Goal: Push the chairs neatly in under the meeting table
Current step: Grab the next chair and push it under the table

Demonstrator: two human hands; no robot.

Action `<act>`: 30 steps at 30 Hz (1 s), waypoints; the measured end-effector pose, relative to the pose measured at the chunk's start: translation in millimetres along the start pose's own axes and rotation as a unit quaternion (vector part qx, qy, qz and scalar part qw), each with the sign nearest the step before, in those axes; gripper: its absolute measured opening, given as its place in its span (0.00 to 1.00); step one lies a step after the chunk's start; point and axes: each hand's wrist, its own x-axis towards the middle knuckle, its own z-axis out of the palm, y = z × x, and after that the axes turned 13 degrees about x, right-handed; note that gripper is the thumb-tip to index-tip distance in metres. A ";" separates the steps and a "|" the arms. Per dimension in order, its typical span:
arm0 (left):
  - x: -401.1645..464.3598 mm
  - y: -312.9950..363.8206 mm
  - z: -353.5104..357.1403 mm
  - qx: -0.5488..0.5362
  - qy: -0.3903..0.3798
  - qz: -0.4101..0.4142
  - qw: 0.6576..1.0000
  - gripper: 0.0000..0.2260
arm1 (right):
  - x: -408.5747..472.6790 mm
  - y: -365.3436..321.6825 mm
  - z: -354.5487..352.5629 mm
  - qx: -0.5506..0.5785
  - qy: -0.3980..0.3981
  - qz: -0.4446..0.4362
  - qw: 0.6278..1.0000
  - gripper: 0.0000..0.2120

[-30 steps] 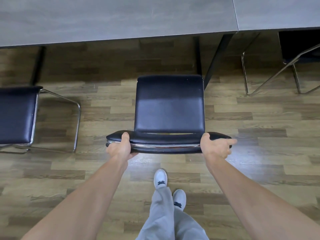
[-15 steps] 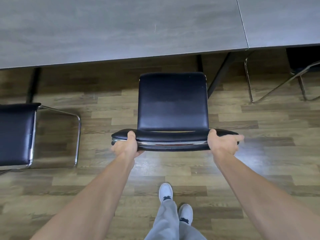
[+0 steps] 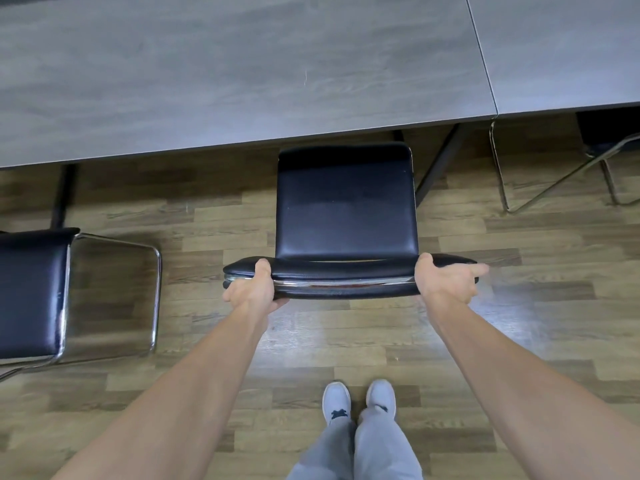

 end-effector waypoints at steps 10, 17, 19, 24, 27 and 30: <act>11.2 50.9 29.8 -0.022 0.005 -0.005 1.000 0.25 | 33.3 -51.6 23.0 -0.001 -0.015 0.002 1.000 0.38; 19.9 83.6 43.0 -0.016 0.018 -0.009 1.000 0.27 | 47.7 -80.9 38.3 -0.012 -0.021 0.007 1.000 0.37; 22.7 89.4 45.3 -0.014 0.021 -0.009 1.000 0.27 | 50.5 -86.5 42.1 -0.020 -0.020 0.008 1.000 0.38; 31.7 106.2 53.8 -0.008 0.031 -0.011 0.999 0.29 | 63.4 -99.8 55.8 -0.036 -0.015 -0.002 0.999 0.38; 36.6 116.0 58.3 -0.007 0.035 -0.009 0.999 0.28 | 72.1 -105.8 64.9 -0.035 -0.016 -0.008 0.999 0.38; 42.3 126.9 61.9 0.003 0.032 -0.014 0.999 0.30 | 79.2 -115.3 74.5 -0.041 -0.011 -0.013 0.999 0.37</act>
